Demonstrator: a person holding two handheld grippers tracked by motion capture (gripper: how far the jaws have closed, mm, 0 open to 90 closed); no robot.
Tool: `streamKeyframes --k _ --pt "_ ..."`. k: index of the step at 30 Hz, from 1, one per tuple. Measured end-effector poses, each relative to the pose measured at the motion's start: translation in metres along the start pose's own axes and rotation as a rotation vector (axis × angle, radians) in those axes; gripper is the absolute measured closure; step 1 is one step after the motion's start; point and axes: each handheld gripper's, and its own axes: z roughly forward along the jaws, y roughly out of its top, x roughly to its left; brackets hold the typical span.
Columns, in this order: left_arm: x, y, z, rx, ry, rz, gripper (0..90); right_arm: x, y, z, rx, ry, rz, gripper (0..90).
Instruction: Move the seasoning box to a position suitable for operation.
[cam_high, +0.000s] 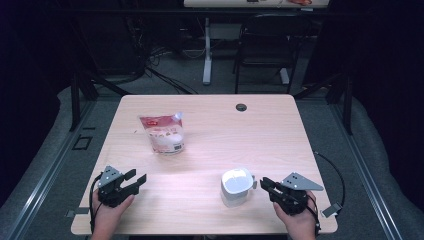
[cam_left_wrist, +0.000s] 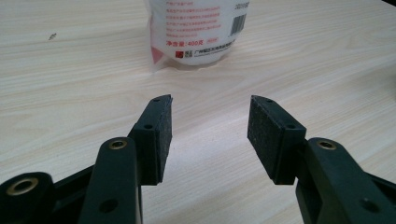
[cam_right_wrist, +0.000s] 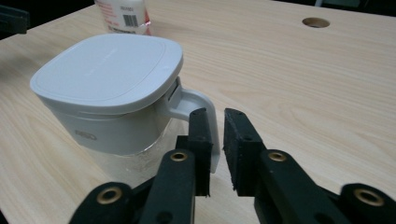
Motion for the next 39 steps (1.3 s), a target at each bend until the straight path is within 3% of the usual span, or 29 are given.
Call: streamKeyframes --k 5,8,12,21,28,39 --pt "-0.002 0.0 0.001 -0.001 -0.004 0.006 50.0 -0.004 0.007 -0.003 -0.021 -0.01 0.01 90.0" --pt "-0.003 0.0 0.002 -0.002 -0.009 0.007 50.7 -0.004 0.013 -0.001 -0.015 -0.01 0.007 90.0" --pt "-0.004 0.0 0.002 0.001 -0.015 0.007 51.2 0.0 0.026 -0.001 -0.011 -0.005 -0.028 90.0" --pt "-0.003 -0.001 0.005 0.011 -0.026 0.004 52.1 0.003 0.057 0.011 -0.003 0.067 -0.045 90.0" --pt "-0.003 -0.003 0.008 0.03 -0.026 -0.005 52.7 0.013 0.054 0.024 0.033 0.071 -0.101 90.0" --pt "-0.007 -0.002 0.006 0.031 -0.025 0.0 53.0 0.018 0.051 0.02 0.065 0.075 -0.122 90.0"
